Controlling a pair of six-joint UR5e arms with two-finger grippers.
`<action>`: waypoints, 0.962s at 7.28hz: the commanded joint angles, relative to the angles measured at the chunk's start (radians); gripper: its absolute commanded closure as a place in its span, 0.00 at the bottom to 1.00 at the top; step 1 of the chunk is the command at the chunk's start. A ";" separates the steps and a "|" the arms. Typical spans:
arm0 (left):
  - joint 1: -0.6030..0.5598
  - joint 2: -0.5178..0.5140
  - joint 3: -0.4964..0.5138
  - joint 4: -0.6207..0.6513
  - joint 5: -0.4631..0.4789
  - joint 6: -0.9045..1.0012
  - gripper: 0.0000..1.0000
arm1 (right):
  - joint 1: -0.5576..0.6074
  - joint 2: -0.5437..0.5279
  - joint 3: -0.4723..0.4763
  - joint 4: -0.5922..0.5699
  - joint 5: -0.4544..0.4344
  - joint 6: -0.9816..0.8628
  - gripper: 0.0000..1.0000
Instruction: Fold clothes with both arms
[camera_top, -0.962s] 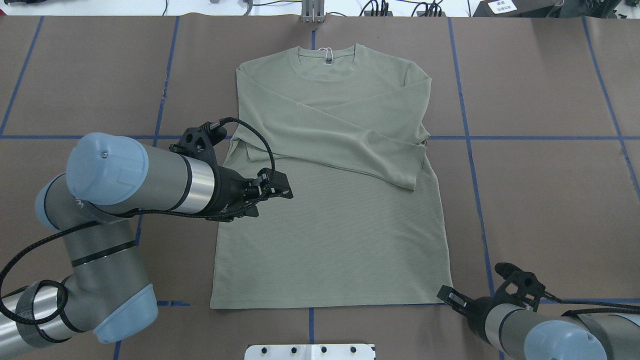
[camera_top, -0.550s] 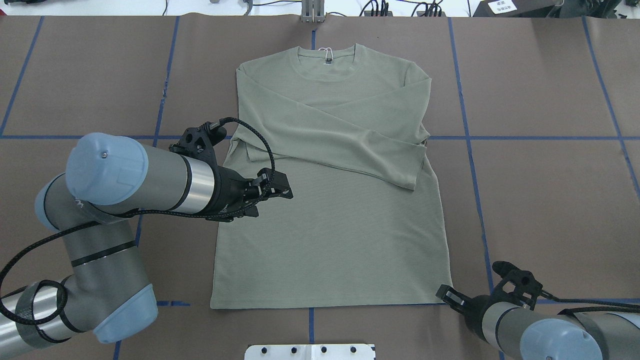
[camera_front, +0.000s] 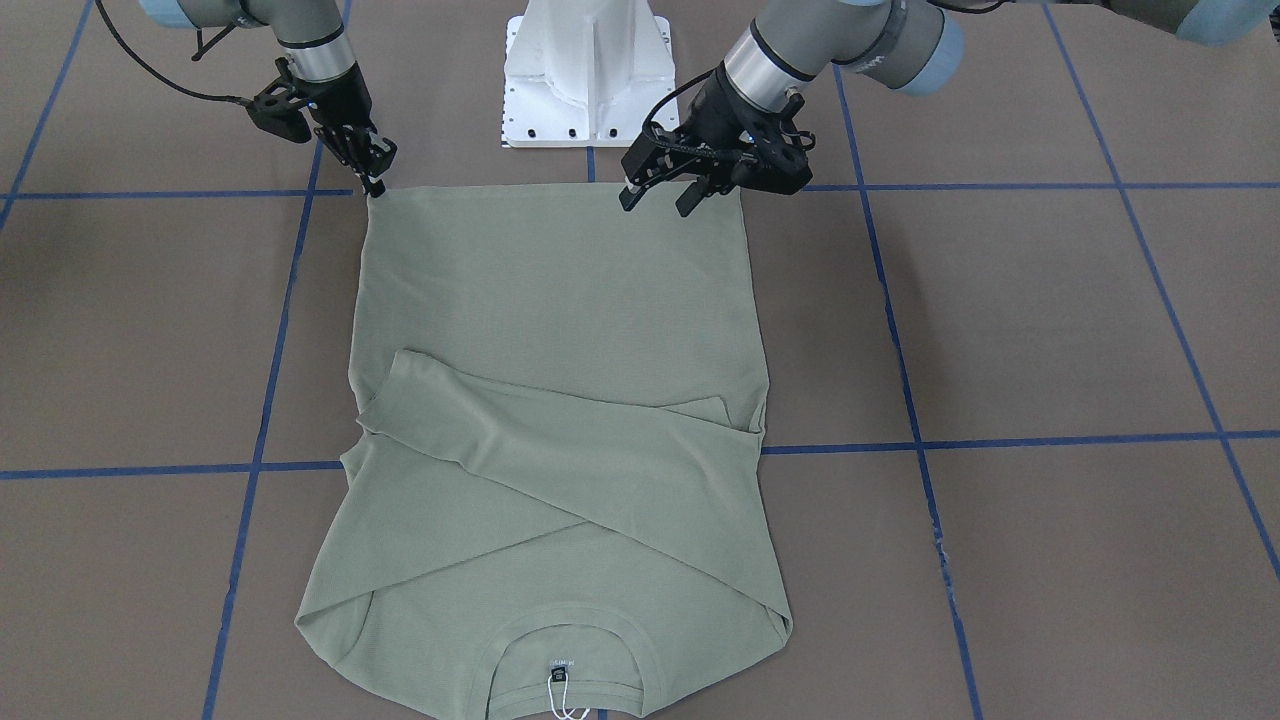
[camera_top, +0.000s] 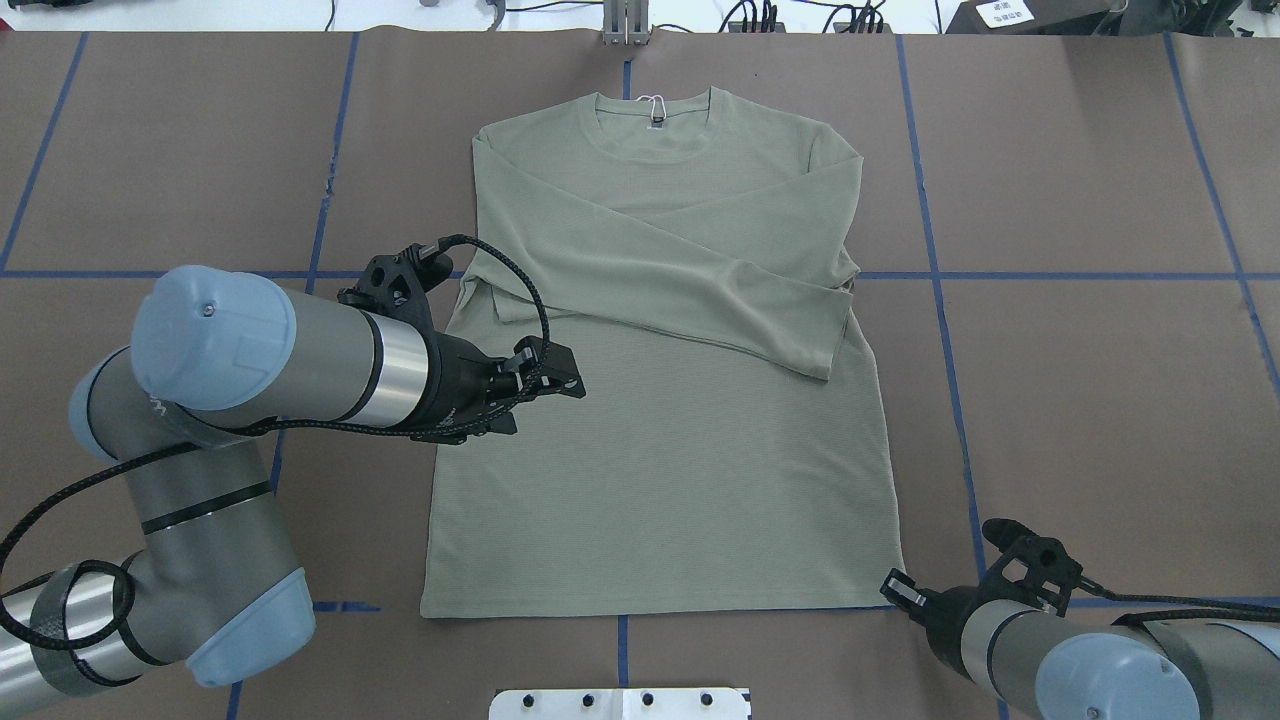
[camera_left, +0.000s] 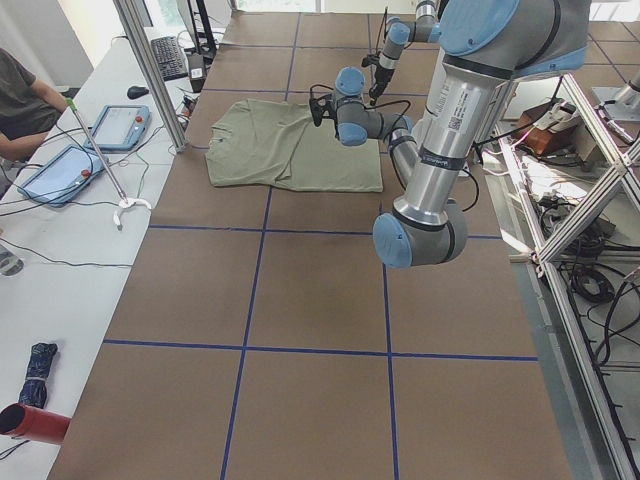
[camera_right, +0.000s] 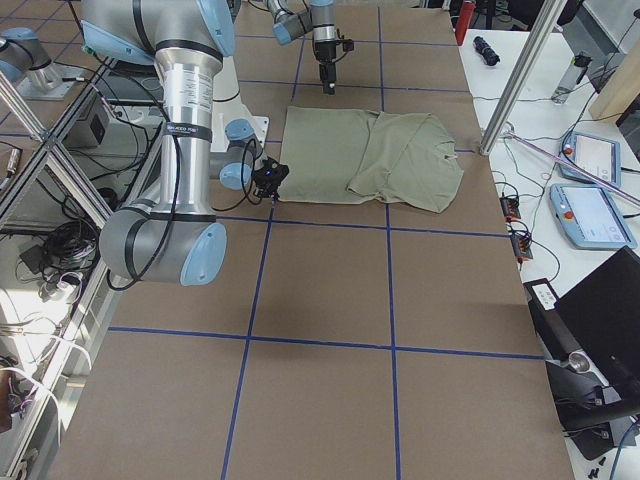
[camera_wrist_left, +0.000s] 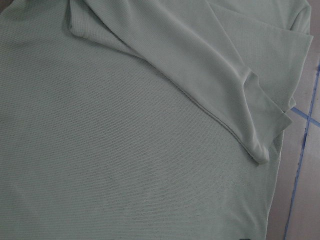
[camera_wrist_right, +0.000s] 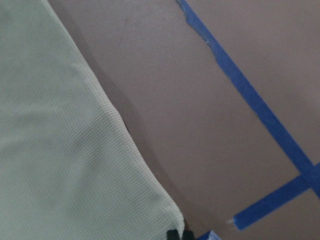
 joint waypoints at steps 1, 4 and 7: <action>0.035 0.036 -0.008 0.036 0.014 -0.055 0.14 | 0.043 -0.003 0.031 0.000 0.047 -0.003 1.00; 0.290 0.139 -0.078 0.276 0.298 -0.196 0.17 | 0.057 -0.004 0.062 0.000 0.049 -0.001 1.00; 0.337 0.219 -0.083 0.280 0.338 -0.215 0.19 | 0.056 -0.004 0.061 0.000 0.049 -0.001 1.00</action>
